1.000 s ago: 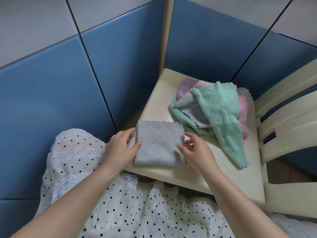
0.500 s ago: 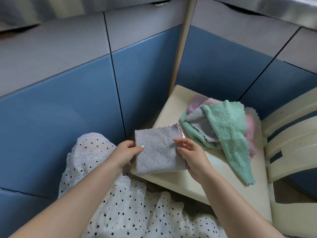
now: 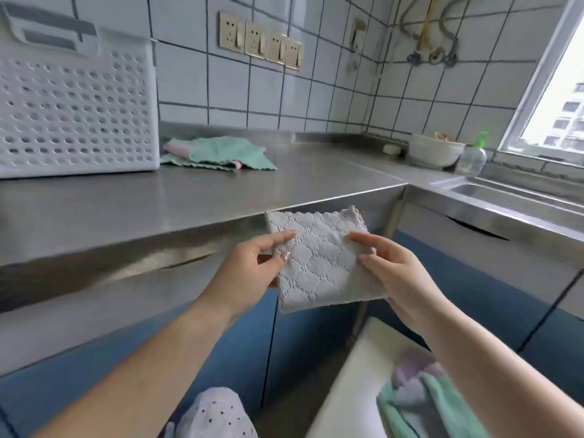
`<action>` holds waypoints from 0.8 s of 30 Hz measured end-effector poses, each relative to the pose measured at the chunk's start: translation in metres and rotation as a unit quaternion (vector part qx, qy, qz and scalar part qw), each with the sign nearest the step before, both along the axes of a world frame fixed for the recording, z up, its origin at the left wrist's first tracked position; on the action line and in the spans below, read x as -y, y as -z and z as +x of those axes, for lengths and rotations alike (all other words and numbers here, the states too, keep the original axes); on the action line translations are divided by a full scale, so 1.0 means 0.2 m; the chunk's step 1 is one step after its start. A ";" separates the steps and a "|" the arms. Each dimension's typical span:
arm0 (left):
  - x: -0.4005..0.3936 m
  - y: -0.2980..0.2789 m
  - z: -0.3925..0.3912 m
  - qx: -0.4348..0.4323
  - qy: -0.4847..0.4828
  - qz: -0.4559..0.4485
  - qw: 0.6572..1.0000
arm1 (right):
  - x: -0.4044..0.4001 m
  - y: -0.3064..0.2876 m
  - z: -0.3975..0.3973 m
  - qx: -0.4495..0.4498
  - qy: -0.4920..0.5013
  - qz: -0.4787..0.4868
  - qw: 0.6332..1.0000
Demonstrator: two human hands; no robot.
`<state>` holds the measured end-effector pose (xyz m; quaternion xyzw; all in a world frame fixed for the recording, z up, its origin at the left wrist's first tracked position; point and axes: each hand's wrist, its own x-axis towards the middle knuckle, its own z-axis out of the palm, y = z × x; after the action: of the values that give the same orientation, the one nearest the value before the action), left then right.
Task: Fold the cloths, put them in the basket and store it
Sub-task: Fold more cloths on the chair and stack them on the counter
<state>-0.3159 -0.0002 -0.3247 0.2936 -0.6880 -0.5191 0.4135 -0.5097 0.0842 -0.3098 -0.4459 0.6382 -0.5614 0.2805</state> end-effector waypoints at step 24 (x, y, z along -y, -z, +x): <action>0.47 -0.42 0.71 0.547 -0.288 -0.158 0.770 | 0.96 -0.30 0.68 -0.352 -0.109 0.038 0.929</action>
<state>-0.1745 -0.0947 -0.2415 0.6430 -0.7533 -0.0108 0.1378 -0.3736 -0.1079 -0.2501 -0.6705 0.6642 -0.3103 0.1140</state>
